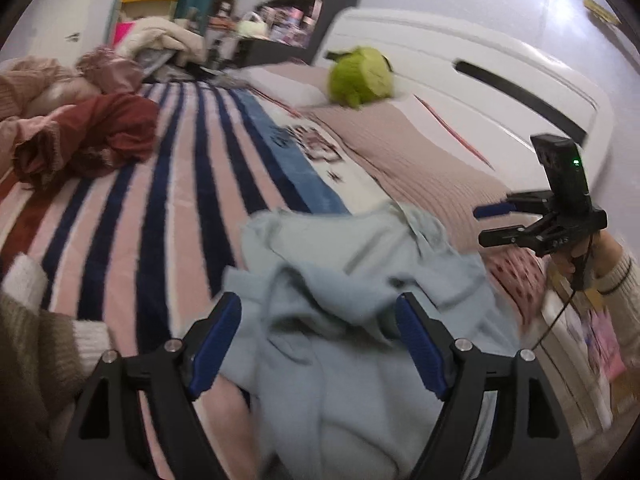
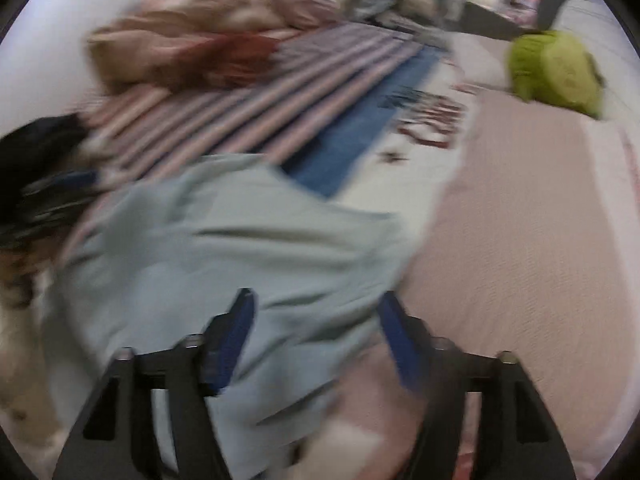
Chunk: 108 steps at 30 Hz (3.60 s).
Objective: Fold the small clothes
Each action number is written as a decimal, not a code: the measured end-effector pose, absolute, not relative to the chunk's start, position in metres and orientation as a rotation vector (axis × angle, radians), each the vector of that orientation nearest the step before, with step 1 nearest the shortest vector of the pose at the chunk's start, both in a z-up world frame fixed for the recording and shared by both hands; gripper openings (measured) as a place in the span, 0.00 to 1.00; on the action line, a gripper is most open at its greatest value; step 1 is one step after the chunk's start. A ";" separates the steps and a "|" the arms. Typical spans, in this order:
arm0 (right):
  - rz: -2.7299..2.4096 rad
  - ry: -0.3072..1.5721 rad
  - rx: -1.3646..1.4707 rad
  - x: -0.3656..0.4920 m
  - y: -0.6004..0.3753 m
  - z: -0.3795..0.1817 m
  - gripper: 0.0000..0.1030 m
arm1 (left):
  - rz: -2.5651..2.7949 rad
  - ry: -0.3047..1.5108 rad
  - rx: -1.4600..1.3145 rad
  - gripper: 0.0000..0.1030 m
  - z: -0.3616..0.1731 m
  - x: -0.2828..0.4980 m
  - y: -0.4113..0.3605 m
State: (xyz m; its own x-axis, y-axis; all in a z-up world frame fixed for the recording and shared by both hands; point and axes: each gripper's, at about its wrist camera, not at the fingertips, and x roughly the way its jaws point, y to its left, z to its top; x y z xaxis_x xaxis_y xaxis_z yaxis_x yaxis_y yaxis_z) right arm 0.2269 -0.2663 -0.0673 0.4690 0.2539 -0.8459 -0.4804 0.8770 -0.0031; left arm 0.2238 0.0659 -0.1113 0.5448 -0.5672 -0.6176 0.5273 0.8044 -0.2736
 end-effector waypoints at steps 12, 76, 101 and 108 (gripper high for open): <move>0.481 0.900 -0.664 0.176 -0.204 -0.140 0.64 | -0.463 0.814 0.365 0.78 -0.154 0.217 0.012; 0.320 0.888 -0.089 0.224 -0.324 -0.062 0.59 | -0.400 0.821 -0.006 0.76 -0.105 0.245 0.071; 0.284 0.907 0.283 0.081 -0.358 -0.149 0.06 | -0.317 0.872 -0.151 0.66 -0.164 0.128 0.104; 0.494 0.927 0.472 0.062 -0.339 -0.156 0.69 | -0.486 0.929 -0.425 0.76 -0.187 0.108 0.102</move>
